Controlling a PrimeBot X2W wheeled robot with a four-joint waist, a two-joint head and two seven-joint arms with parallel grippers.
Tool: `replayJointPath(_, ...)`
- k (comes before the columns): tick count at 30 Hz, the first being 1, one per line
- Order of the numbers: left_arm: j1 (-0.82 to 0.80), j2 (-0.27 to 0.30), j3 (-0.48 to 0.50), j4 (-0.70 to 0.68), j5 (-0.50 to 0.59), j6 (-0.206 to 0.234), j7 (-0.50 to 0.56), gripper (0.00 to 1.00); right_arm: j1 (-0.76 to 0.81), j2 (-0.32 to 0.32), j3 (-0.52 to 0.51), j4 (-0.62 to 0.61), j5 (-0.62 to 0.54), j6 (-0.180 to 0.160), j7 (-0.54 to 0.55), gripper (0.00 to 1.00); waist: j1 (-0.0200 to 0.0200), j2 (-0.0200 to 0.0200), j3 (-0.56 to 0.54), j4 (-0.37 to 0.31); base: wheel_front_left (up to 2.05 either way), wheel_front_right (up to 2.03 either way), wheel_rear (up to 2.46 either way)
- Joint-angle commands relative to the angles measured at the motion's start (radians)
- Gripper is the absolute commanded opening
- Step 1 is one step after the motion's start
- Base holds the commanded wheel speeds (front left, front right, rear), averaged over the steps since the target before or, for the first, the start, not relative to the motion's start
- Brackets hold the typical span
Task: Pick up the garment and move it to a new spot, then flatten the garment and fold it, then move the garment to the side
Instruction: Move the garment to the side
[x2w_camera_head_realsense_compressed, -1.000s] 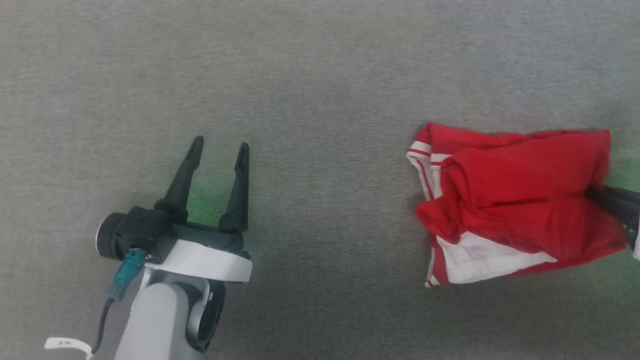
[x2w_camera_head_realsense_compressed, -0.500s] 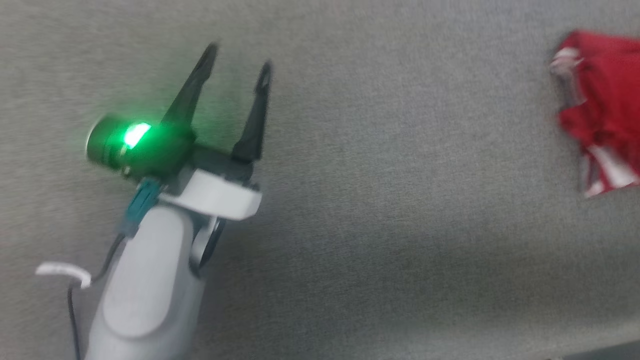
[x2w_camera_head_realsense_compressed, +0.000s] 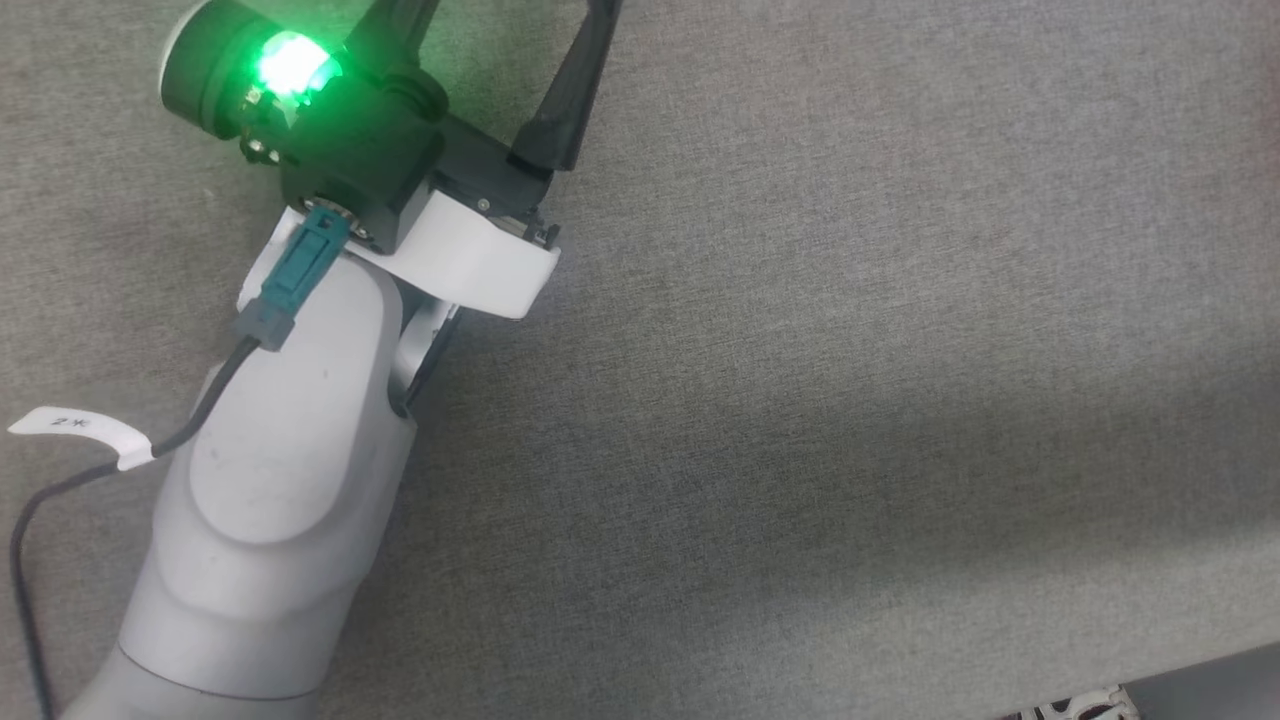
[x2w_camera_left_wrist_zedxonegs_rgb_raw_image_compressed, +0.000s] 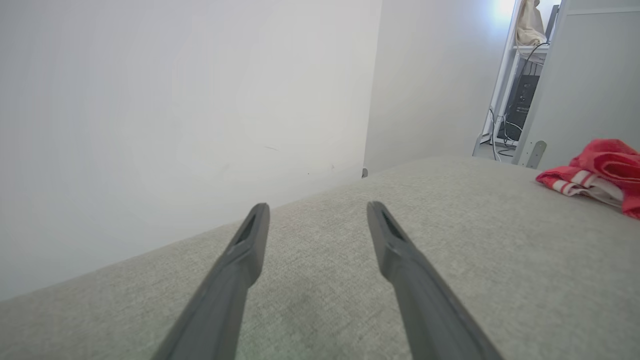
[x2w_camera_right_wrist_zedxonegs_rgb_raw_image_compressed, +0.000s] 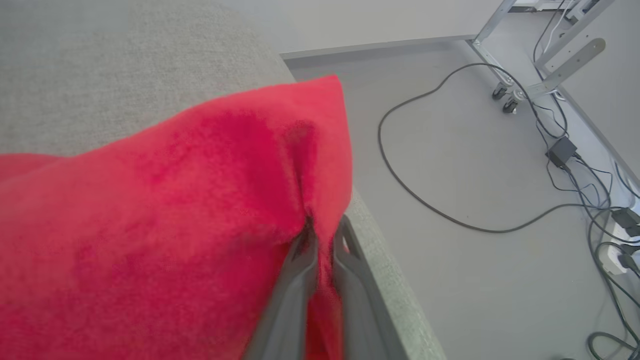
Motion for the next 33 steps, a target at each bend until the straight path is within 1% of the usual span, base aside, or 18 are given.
replayJointPath(1,-0.001,0.013,-0.001,0.039,0.006,-0.002,-0.001,1.0,-0.03,0.01,0.026,0.03,-0.012,-0.001,-0.027,0.0,0.0,0.0,0.006,-0.005,0.0,0.0,0.0)
replayJointPath(2,0.0,0.015,-0.001,0.044,0.004,-0.002,0.0,1.0,-0.039,0.02,0.04,0.048,-0.013,-0.001,-0.038,0.14,0.0,0.0,0.004,-0.006,0.0,0.0,0.0)
replayJointPath(3,0.004,0.016,0.002,0.046,0.001,-0.002,0.0,1.0,-0.044,0.026,0.053,0.063,-0.015,-0.001,-0.049,0.71,0.0,0.0,0.001,-0.005,0.0,0.0,0.0)
replayJointPath(4,0.011,0.017,0.005,0.048,-0.004,-0.002,0.0,1.0,-0.05,0.03,0.064,0.08,-0.016,-0.001,-0.059,1.0,0.0,0.0,-0.006,-0.005,0.0,0.0,0.0)
replayJointPath(7,0.039,0.011,0.016,0.051,-0.018,-0.002,0.0,1.0,-0.057,0.022,0.101,0.106,-0.03,-0.001,-0.104,1.0,0.0,0.0,-0.038,0.004,0.0,0.0,0.0)
replayJointPath(10,0.074,-0.003,0.033,0.046,-0.025,0.002,0.0,1.0,-0.043,0.007,0.139,0.091,-0.027,-0.001,-0.149,1.0,0.0,0.0,-0.094,0.022,0.0,0.0,0.0)
replayJointPath(13,0.123,-0.022,0.058,0.035,-0.041,0.005,-0.001,1.0,-0.011,-0.007,0.193,0.035,-0.026,-0.001,-0.19,1.0,0.0,0.0,-0.161,0.05,0.0,0.0,0.0)
replayJointPath(14,0.123,-0.022,0.058,0.035,-0.041,0.005,-0.001,1.0,-0.011,-0.007,0.193,0.035,-0.026,-0.001,-0.19,1.0,0.0,0.0,-0.161,0.05,0.0,0.0,0.0)
replayJointPath(18,0.232,-0.034,0.103,0.033,-0.06,0.006,-0.001,1.0,0.053,-0.002,0.276,-0.052,-0.035,-0.002,-0.228,1.0,0.0,0.0,-0.265,0.09,0.0,0.0,0.0)
replayJointPath(21,0.321,-0.046,0.14,0.037,-0.074,0.006,-0.001,1.0,0.102,0.022,0.329,-0.111,-0.046,-0.001,-0.242,1.0,0.0,0.0,-0.333,0.118,0.0,0.0,0.0)
replayJointPath(27,0.485,-0.062,0.208,0.056,-0.096,0.002,-0.002,1.0,0.223,0.094,0.385,-0.193,-0.064,-0.001,-0.249,1.0,0.0,0.0,-0.465,0.181,0.0,0.0,0.0)
replayJointPath(30,0.558,-0.072,0.241,0.058,-0.105,0.001,-0.003,1.0,0.279,0.132,0.366,-0.234,-0.077,-0.001,-0.25,1.0,0.0,0.0,-0.52,0.205,0.0,0.0,0.0)
replayJointPath(33,0.624,-0.079,0.279,0.056,-0.118,-0.001,-0.003,1.0,0.345,0.176,0.326,-0.274,-0.096,-0.001,-0.25,1.0,0.0,0.0,-0.573,0.227,0.0,0.0,0.0)
